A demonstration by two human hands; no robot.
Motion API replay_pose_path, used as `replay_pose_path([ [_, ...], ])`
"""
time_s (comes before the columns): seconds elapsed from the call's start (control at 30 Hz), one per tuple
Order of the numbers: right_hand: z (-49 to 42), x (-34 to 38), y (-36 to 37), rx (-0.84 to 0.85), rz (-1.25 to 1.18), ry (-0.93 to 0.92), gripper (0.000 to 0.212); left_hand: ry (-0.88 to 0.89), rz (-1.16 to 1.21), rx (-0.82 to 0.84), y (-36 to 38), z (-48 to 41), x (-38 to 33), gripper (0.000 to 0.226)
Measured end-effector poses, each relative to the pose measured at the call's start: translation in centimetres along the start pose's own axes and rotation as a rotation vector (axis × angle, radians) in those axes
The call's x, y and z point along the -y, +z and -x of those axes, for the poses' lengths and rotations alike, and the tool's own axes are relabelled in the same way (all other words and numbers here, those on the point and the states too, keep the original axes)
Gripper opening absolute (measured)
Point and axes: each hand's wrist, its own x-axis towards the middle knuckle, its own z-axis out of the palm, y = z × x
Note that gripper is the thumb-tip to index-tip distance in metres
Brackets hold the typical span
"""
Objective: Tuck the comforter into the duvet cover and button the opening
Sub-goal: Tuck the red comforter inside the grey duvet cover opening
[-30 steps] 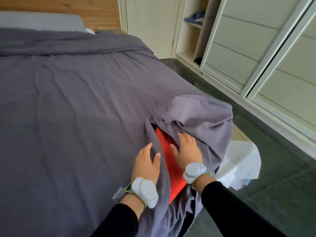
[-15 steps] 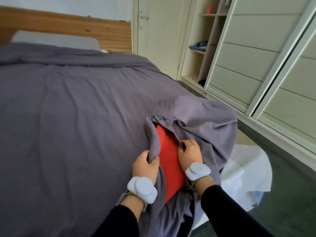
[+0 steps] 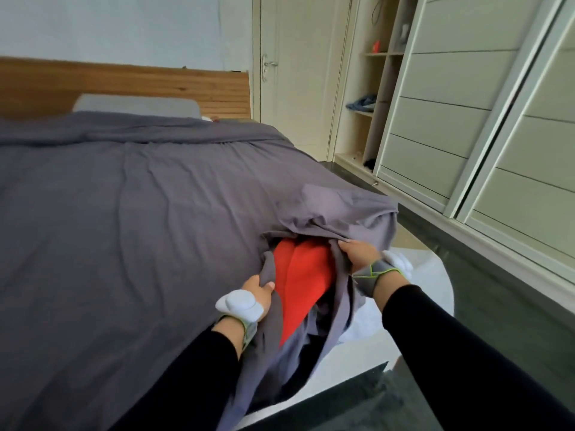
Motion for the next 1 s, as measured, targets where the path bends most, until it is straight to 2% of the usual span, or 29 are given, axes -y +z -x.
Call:
replay_pose_path([
  [0.07, 1.4, 0.3, 0.6, 0.118, -0.229, 0.036, 0.036, 0.022, -0.02, -0.016, 0.5, 1.0, 1.6, 0.041],
  [0.13, 1.7, -0.1, 1.5, 0.178, -0.444, 0.032, 0.021, 0.039, -0.027, -0.034, 0.7, 1.3, 2.8, 0.038],
  [0.2, 1.6, -0.4, 2.3, 0.206, -0.522, 0.064, 0.022, 0.048, -0.013, -0.035, 0.6, 1.0, 3.3, 0.037],
  [0.33, 2.2, -1.4, 2.9, 0.283, -0.434, 0.06, 0.029, 0.037, 0.055, -0.006, 0.6, 0.0, 3.9, 0.034],
  [0.43, 2.7, -3.1, 3.7, 0.263, -0.418, 0.128, 0.021, 0.045, 0.095, -0.025, 0.8, -0.4, 4.4, 0.027],
  [0.47, 2.7, -3.6, 4.3, 0.209, -0.373, 0.104, 0.025, 0.048, 0.103, -0.025, 0.8, -0.4, 4.5, 0.023],
  [0.53, 2.9, -4.1, 5.4, 0.063, -0.174, 0.005, 0.05, 0.043, 0.113, -0.029, 0.9, -0.5, 4.8, 0.023],
  [0.6, 3.3, -4.3, 6.3, 0.009, 0.043, -0.096, 0.068, 0.031, 0.15, -0.045, 0.9, -0.4, 4.8, 0.03],
  [0.63, 3.3, -4.4, 6.6, 0.001, 0.109, -0.128, 0.069, 0.022, 0.165, -0.052, 0.9, -0.3, 4.6, 0.033],
  [0.67, 3.2, -4.6, 6.9, -0.018, 0.158, -0.148, 0.065, 0.012, 0.178, -0.06, 0.8, -0.3, 4.3, 0.036],
  [0.83, 1.5, -5.0, 7.3, -0.147, 0.252, -0.169, 0.014, -0.028, 0.275, -0.083, 1.1, -0.4, 2.4, 0.042],
  [0.93, 0.0, -4.3, 6.4, -0.111, 0.226, -0.165, 0.023, -0.008, 0.207, -0.102, 1.2, -2.0, 0.3, 0.06],
  [1.0, -0.9, -3.0, 5.7, -0.014, 0.185, -0.157, 0.023, -0.012, 0.179, -0.086, 1.0, -4.1, -1.2, 0.063],
])
